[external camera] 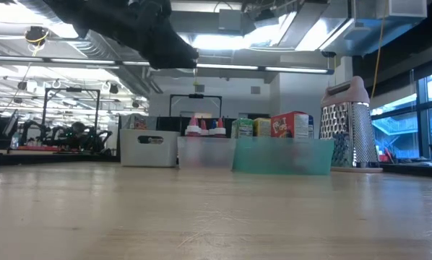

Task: Pick & Place Kitchen Items
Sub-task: Put the green seasoning bottle into the gray bin

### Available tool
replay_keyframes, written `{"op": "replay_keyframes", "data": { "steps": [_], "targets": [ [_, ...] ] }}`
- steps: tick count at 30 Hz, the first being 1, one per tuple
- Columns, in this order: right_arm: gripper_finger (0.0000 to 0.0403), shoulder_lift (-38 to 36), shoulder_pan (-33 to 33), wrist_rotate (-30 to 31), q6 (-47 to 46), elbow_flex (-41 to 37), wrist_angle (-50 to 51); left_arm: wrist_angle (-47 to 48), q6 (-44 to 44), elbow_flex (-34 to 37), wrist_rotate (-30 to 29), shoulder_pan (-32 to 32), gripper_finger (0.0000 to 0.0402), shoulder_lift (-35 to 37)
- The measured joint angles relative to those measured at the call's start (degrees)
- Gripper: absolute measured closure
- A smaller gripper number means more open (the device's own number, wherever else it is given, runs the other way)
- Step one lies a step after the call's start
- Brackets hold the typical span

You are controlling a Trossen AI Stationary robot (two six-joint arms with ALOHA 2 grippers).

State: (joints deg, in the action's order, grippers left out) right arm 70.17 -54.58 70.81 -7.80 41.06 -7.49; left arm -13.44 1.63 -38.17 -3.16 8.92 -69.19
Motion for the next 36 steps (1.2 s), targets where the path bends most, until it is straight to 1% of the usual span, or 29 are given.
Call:
{"op": "replay_keyframes", "data": {
  "steps": [2, 3, 7, 8, 11, 15, 18, 20, 22, 24, 27, 31, 36],
  "targets": [
    [0.0022, -3.4, -1.4, -1.5, -6.5, 0.0, 6.2, 0.0, 0.0, 0.0, 2.0, -0.4, 0.0132, 0.0],
    [0.0023, -5.4, -2.0, -3.7, -10.0, 0.0, 10.3, 0.0, 0.0, 0.0, 2.8, -0.7, 0.0132, 0.0],
    [0.0024, -13.3, -2.9, -18.8, -27.4, 0.0, 28.7, 0.0, 1.1, 0.0, 3.3, -2.2, 0.0130, 0.0],
    [0.0024, -14.7, -2.9, -21.8, -31.9, 0.0, 32.8, 0.0, 1.5, 0.0, 3.3, -2.5, 0.0130, 0.0],
    [0.0024, -18.3, -2.8, -28.4, -44.0, 0.0, 43.0, 0.1, 2.0, 0.0, 3.3, -3.4, 0.0131, 0.0],
    [0.0024, -21.3, -2.7, -38.9, -58.0, 0.0, 52.9, 0.4, 2.1, 0.0, 3.3, -4.6, 0.0133, 0.0],
    [0.0024, -21.3, -2.7, -46.5, -66.3, 0.9, 60.8, 0.5, 2.3, 0.0, 3.3, -5.3, 0.0130, 0.0],
    [0.0024, -20.6, -2.7, -50.0, -71.9, 2.6, 67.1, 0.5, 3.0, 0.0, 3.3, -5.6, 0.0130, 0.0],
    [0.0024, -19.5, -2.7, -52.6, -75.4, 4.3, 73.3, 0.6, 3.6, 0.0, 3.3, -5.8, 0.0131, 0.0],
    [0.0024, -18.6, -2.7, -54.2, -77.5, 6.0, 77.0, 0.8, 3.9, 0.0, 3.3, -5.9, 0.0133, 0.0],
    [0.0024, -17.5, -2.7, -55.9, -79.7, 7.8, 79.2, 1.1, 4.1, 0.0, 3.3, -5.9, 0.0134, 0.0],
    [0.0024, -15.9, -2.7, -57.7, -80.5, 8.5, 79.2, 1.9, 4.1, 0.0, 3.2, -5.9, 0.0134, 0.0],
    [0.0025, -12.1, -1.8, -62.2, -84.7, 8.5, 83.9, 2.2, 4.1, 0.0, 3.2, -5.9, 0.0134, 0.0]
  ]
}}
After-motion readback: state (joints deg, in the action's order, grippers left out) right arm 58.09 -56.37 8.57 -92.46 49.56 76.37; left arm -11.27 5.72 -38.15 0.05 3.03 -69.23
